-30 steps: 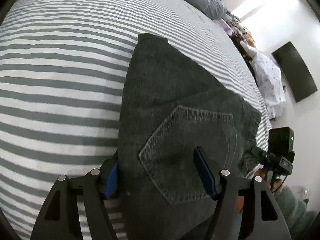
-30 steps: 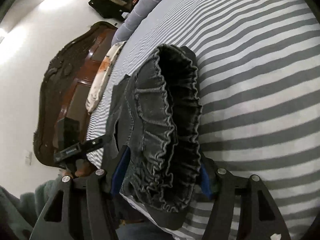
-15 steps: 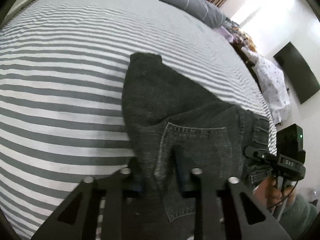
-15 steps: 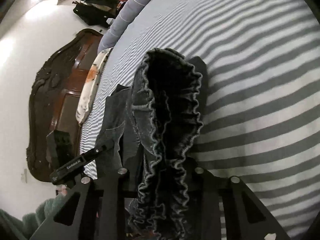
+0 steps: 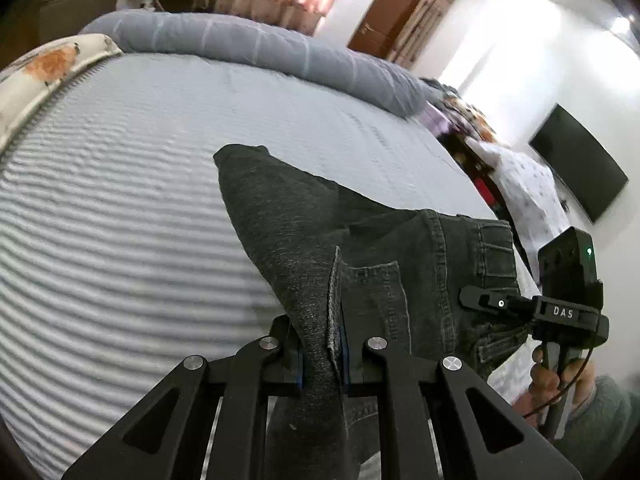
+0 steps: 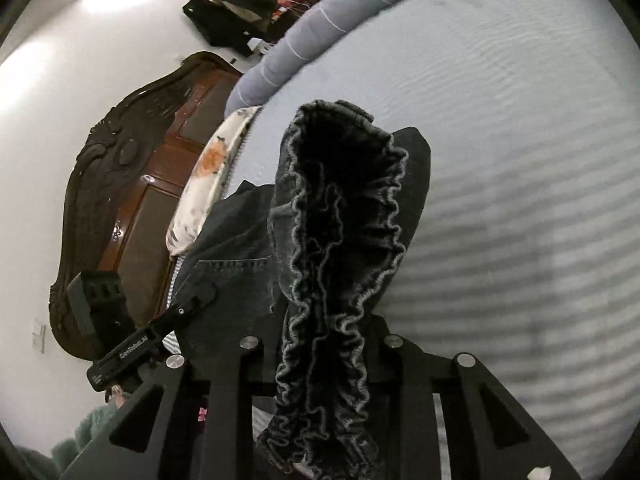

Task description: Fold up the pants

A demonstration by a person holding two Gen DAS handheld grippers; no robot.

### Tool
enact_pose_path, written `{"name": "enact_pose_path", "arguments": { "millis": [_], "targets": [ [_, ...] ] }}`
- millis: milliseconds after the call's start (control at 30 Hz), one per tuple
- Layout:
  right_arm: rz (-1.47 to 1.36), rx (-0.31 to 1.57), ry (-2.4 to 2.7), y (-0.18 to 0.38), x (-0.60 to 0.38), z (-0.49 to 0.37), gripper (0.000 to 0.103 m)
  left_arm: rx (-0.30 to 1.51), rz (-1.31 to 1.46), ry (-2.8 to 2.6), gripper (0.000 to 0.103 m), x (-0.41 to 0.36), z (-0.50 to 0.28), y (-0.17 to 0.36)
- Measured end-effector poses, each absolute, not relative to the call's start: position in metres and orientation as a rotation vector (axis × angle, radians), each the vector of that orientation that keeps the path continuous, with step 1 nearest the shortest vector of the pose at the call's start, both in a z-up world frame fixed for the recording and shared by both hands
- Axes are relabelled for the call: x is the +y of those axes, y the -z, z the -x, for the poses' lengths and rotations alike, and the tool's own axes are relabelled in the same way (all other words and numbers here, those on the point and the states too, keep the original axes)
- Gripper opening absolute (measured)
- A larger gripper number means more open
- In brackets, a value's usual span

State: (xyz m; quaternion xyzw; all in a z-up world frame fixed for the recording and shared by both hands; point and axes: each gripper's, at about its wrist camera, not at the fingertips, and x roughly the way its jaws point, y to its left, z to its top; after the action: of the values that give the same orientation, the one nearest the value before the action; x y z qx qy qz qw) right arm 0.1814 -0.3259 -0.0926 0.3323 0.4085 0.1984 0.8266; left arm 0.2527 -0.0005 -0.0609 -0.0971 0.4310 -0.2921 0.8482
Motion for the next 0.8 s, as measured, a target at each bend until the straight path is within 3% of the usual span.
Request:
{"name": "enact_pose_path", "arguments": {
  "millis": [167, 467, 533, 700, 733, 800],
  "targets": [
    [-0.652, 0.901, -0.435, 0.088, -0.308, -0.247, 0.025, 0.926, 0.223, 0.555, 0.013, 0.006, -0.302, 0.068],
    [-0.58, 0.982, -0.389, 0.129, -0.289, -0.318, 0.027, 1.016, 0.204, 0.471, 0.014, 0.028, -0.363, 0.122],
    [-0.543, 0.999, -0.329, 0.141, -0.288, -0.319, 0.038, 1.052, 0.196, 0.432, 0.02, 0.031, -0.367, 0.139],
    [-0.499, 0.99, -0.237, 0.146, -0.295, -0.298, 0.06, 1.083, 0.21, 0.391, 0.054, 0.045, -0.356, 0.155],
    [-0.479, 0.978, -0.218, 0.145, -0.296, -0.291, 0.066, 1.081, 0.194, 0.382, 0.057, 0.047, -0.35, 0.155],
    [-0.44, 0.948, -0.184, 0.138, -0.296, -0.271, 0.069, 1.071, 0.173, 0.365, 0.061, 0.051, -0.339, 0.154]
  ]
}}
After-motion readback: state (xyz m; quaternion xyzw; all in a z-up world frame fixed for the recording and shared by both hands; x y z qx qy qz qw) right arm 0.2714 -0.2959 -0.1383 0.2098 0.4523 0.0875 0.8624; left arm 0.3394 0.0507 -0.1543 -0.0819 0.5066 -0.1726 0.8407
